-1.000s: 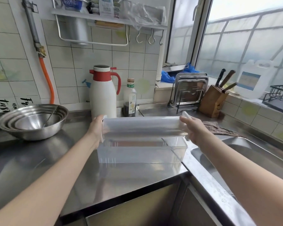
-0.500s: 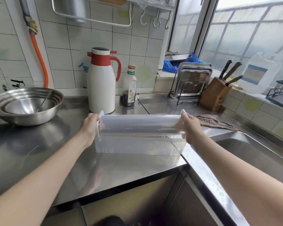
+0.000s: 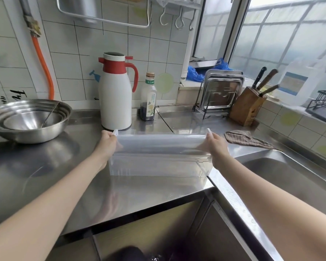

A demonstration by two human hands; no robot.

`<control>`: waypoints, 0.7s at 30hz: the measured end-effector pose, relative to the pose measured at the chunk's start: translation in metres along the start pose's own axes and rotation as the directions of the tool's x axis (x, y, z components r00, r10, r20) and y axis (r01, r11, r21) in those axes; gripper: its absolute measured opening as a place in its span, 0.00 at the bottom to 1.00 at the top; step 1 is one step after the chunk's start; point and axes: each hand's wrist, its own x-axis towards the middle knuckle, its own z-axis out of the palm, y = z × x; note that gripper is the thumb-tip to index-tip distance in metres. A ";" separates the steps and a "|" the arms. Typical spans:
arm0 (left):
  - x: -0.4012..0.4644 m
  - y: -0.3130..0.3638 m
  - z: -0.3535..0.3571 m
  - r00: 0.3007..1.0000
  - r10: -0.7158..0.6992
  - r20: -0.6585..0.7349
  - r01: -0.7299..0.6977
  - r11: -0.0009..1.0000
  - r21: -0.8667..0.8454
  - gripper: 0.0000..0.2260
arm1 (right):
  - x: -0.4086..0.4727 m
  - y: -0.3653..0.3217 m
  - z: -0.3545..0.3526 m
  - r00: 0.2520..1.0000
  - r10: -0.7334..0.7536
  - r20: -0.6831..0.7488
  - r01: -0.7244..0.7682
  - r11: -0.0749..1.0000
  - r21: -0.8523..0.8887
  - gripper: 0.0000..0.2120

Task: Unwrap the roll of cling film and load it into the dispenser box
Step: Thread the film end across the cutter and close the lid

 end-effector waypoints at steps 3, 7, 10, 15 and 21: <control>-0.001 -0.007 0.001 0.999 -0.030 -0.025 0.030 0.999 0.015 0.05 | -0.001 0.003 0.002 1.000 -0.029 -0.007 0.029 0.998 -0.052 0.18; 0.000 -0.006 0.001 0.998 -0.044 -0.054 0.045 0.999 0.011 0.06 | 0.001 0.001 0.002 0.998 -0.055 0.007 0.056 0.987 -0.149 0.18; 0.002 -0.006 0.003 0.996 -0.053 -0.068 0.054 0.998 0.013 0.07 | 0.004 0.001 -0.001 0.996 -0.083 -0.010 0.079 0.970 -0.232 0.17; 0.002 -0.009 0.005 0.996 -0.065 -0.059 0.068 0.997 0.044 0.09 | 0.002 0.010 -0.003 0.996 -0.088 -0.002 0.085 0.967 -0.241 0.17; 0.005 -0.014 0.007 0.997 -0.007 -0.083 0.019 0.989 0.148 0.12 | 0.007 0.017 0.001 0.996 -0.088 0.016 0.088 0.925 -0.370 0.14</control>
